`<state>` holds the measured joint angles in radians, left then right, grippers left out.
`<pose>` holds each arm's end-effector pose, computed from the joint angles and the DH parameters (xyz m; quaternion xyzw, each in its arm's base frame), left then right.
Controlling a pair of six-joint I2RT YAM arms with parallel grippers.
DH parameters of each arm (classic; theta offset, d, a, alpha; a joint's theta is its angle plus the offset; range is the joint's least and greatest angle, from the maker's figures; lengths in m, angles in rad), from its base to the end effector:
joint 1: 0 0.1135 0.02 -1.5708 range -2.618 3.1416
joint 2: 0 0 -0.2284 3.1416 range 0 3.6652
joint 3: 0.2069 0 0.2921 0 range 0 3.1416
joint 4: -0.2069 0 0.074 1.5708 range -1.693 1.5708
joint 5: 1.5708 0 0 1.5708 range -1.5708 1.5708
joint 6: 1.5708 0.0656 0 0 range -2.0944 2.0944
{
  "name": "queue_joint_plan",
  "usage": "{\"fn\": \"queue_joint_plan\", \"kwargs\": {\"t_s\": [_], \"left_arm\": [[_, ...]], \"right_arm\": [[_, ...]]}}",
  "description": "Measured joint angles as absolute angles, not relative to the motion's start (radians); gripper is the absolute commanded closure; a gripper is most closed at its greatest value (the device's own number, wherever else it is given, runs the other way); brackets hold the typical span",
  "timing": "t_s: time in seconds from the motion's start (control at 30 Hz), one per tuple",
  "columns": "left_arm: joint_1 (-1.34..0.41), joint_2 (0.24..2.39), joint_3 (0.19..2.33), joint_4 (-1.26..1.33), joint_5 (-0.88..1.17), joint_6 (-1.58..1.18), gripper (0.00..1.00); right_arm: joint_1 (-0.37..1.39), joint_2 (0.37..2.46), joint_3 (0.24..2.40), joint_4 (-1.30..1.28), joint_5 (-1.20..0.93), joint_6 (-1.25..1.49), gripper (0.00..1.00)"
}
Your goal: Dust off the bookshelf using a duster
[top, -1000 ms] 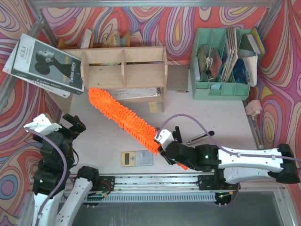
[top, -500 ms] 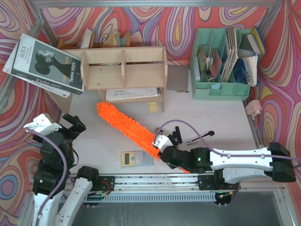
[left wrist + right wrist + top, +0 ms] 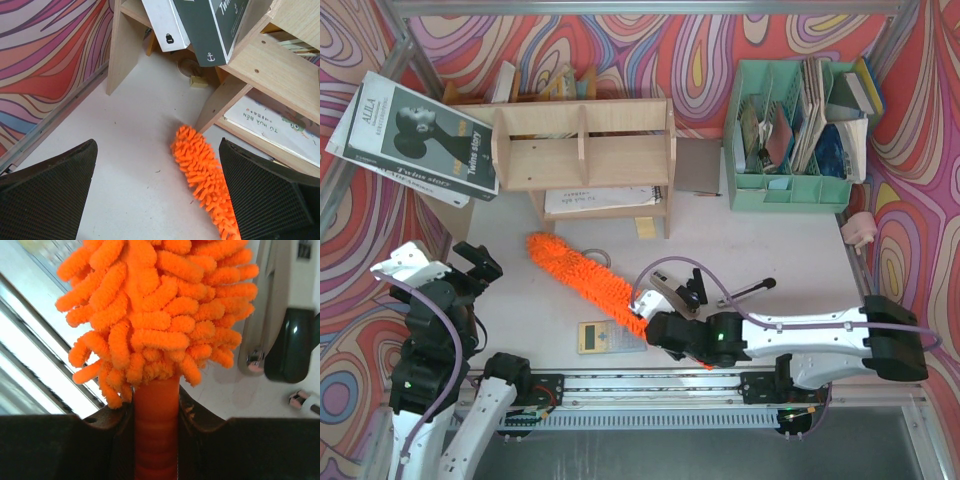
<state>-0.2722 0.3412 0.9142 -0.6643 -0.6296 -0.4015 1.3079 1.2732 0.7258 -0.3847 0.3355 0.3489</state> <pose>0.1442 -0.0002 0.3838 -0.2537 0.6874 0.0040 0.6805 0.1013 0.2932 0.1252 -0.3853 0.8547 0.1209 0.3261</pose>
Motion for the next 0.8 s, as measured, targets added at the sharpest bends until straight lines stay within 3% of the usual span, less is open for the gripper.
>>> {"fn": "queue_joint_plan", "kwargs": {"t_s": [0.3,0.8], "left_arm": [[-0.272,0.303,0.913,-0.664,-0.653,-0.404,0.02],[-0.272,0.297,0.912,-0.664,-0.667,-0.408,0.01]], "right_arm": [[1.308,1.16,0.896,-0.376,0.333,0.249,1.0],[1.308,1.127,0.912,-0.445,0.421,0.254,1.0]]}}
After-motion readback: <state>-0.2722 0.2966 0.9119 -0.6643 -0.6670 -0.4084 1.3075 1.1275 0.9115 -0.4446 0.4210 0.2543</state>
